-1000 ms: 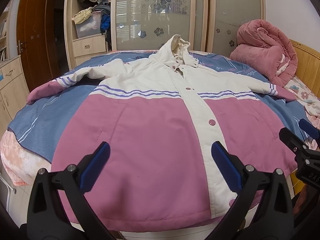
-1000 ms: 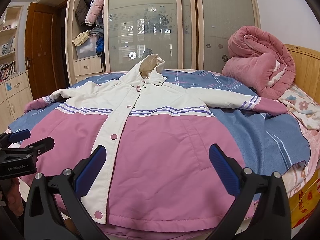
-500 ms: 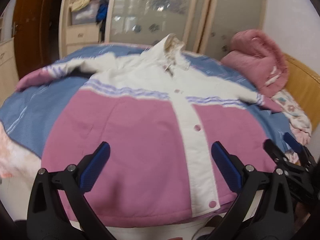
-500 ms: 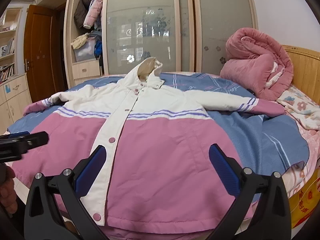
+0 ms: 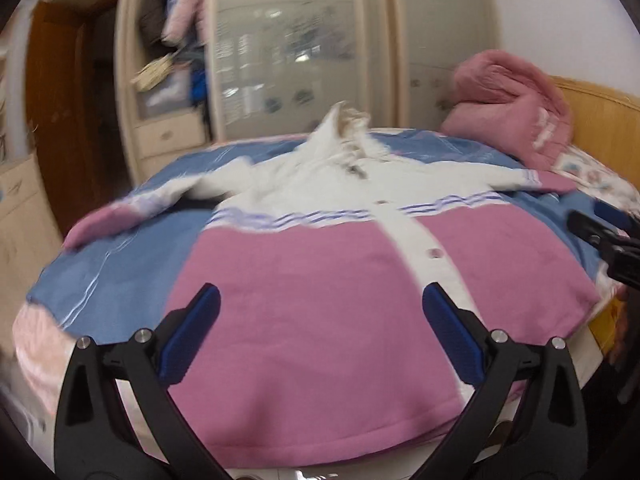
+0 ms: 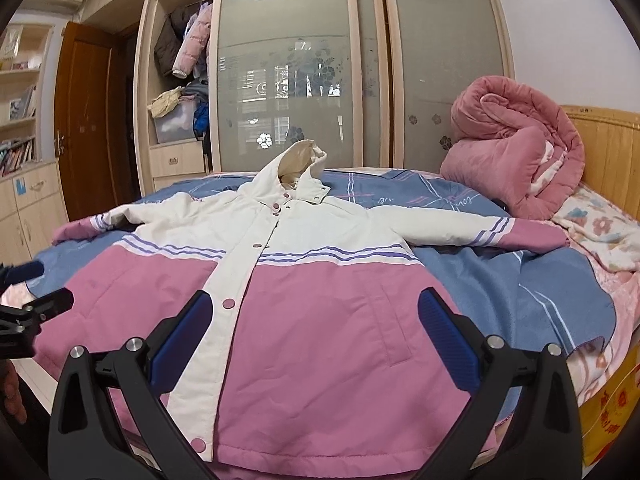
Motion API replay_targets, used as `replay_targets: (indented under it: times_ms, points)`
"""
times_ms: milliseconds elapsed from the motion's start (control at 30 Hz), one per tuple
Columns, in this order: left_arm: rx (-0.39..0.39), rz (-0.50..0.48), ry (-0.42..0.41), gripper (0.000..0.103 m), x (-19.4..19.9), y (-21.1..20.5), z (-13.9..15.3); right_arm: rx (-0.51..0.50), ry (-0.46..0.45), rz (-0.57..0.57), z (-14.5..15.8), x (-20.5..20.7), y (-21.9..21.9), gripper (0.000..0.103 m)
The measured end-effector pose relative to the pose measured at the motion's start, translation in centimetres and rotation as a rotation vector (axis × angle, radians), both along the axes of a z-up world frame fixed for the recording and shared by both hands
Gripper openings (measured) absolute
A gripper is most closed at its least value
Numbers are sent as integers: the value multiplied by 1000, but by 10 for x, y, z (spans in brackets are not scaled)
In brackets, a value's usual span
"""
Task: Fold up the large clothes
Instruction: 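Reach the left tool to the pink sleeve cuff and grasp it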
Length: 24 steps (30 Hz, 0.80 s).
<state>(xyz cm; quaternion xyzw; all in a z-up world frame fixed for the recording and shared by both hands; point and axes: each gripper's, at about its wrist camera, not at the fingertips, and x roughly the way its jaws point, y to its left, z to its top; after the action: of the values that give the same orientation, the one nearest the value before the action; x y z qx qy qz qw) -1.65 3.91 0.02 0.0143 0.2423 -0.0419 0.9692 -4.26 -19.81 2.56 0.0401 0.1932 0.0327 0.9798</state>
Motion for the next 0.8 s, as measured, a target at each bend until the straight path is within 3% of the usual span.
replay_targets:
  times_ms: [100, 200, 267, 367, 433, 567, 667, 733, 800]
  points:
    - [-236, 58, 20, 101, 4, 52, 9, 34, 30, 14, -2, 4, -5, 102]
    - [-402, 171, -28, 101, -4, 112, 15, 71, 42, 27, -2, 5, -8, 102]
    - [-410, 253, -32, 101, -3, 142, 18, 82, 38, 33, 0, 4, -11, 102]
    - [-343, 438, 20, 101, 6, 188, 26, 103, 38, 45, 1, 6, -15, 102]
    - [-339, 480, 27, 101, 8, 215, 29, 120, 45, 52, 1, 9, -17, 102]
    - [-388, 488, -35, 101, 6, 266, 47, 174, 53, 73, 3, 15, -20, 102]
    - [-466, 420, -94, 101, 18, 300, 64, 176, 54, 82, 4, 18, -18, 102]
    - [-599, 356, -82, 101, 39, 331, 69, 175, 52, 83, 4, 19, -17, 102]
    - [-677, 344, -68, 101, 62, 357, 66, 173, 49, 82, 5, 19, -16, 102]
